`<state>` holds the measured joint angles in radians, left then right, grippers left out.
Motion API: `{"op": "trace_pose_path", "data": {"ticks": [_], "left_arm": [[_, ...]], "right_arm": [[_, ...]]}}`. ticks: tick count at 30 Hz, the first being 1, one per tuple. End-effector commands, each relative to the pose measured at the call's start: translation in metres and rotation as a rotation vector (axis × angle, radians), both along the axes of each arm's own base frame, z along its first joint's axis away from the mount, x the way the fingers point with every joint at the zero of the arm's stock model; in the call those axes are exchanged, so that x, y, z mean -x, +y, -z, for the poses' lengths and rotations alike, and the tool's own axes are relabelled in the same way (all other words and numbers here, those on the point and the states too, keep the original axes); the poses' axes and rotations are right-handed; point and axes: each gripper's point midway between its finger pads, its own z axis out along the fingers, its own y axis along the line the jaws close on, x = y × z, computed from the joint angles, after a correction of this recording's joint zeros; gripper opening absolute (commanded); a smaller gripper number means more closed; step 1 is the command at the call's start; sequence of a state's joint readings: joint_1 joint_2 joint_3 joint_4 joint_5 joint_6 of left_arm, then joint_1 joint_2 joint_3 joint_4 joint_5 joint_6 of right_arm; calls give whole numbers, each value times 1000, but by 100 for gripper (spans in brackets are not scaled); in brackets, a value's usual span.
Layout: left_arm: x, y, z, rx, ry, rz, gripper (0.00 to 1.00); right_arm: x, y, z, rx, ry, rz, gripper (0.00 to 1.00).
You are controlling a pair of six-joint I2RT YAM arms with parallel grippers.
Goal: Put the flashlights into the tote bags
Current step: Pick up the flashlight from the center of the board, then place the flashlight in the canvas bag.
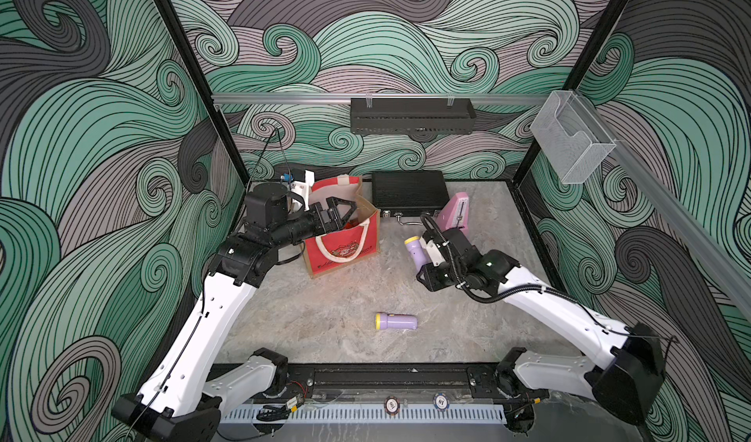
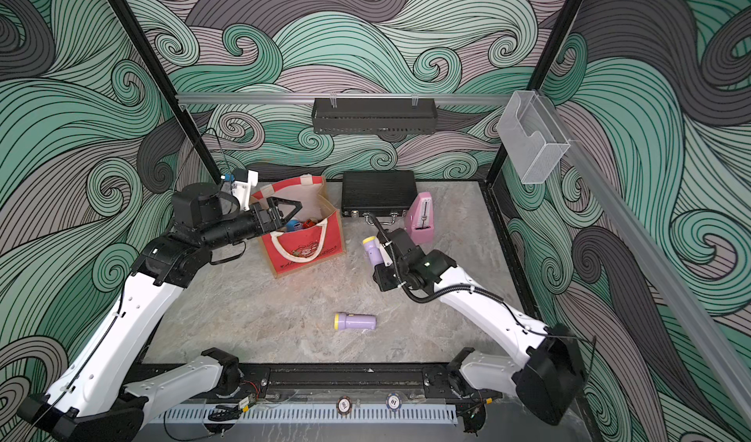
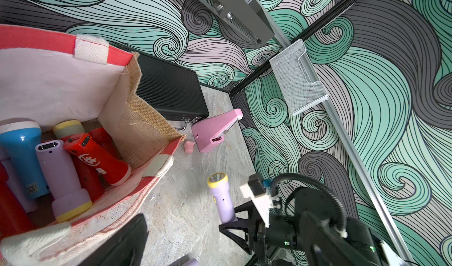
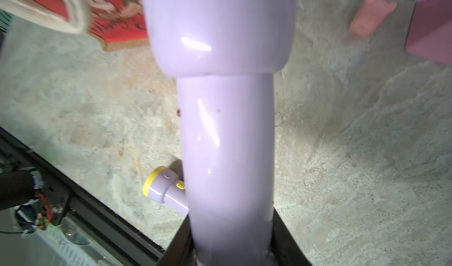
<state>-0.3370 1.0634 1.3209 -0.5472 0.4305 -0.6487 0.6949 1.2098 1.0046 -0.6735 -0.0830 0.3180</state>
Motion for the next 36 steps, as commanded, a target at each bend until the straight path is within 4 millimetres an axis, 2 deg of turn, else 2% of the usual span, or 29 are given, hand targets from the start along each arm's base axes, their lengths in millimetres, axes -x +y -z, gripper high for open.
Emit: {"op": "trace_pose_path", "data": {"ticks": [1,7,10,16,21,24,28,30,31,36], "left_arm": [[5,-9,-21,36,-31,56,98],[2,-31,-33,89,-57,181,98],[2,-48,-42,125,-63,258,98],[-8,-81,-65,166,-117,345,98],[-19,-97,-83,208,-162,370,99],[-25,-103,-84,225,-157,381,98],[-31,-109,-86,237,-163,387,98],[-42,-115,-79,244,-141,385,97],[-43,-116,-82,254,-147,387,96],[-41,-130,-88,268,-154,428,91]], "right_arm": [[-8,7,-52,-130,-86,6,0],[-27,16,-157,-418,-232,15,0],[-35,31,-200,-513,-267,-35,0],[-46,58,-256,-689,-308,-101,0],[-49,72,-271,-769,-312,-136,0],[-48,78,-275,-805,-306,-152,0],[-44,86,-272,-783,-291,-182,0],[-42,88,-271,-782,-286,-184,0],[-41,88,-272,-784,-289,-185,0],[-39,91,-270,-778,-281,-188,0]]}}
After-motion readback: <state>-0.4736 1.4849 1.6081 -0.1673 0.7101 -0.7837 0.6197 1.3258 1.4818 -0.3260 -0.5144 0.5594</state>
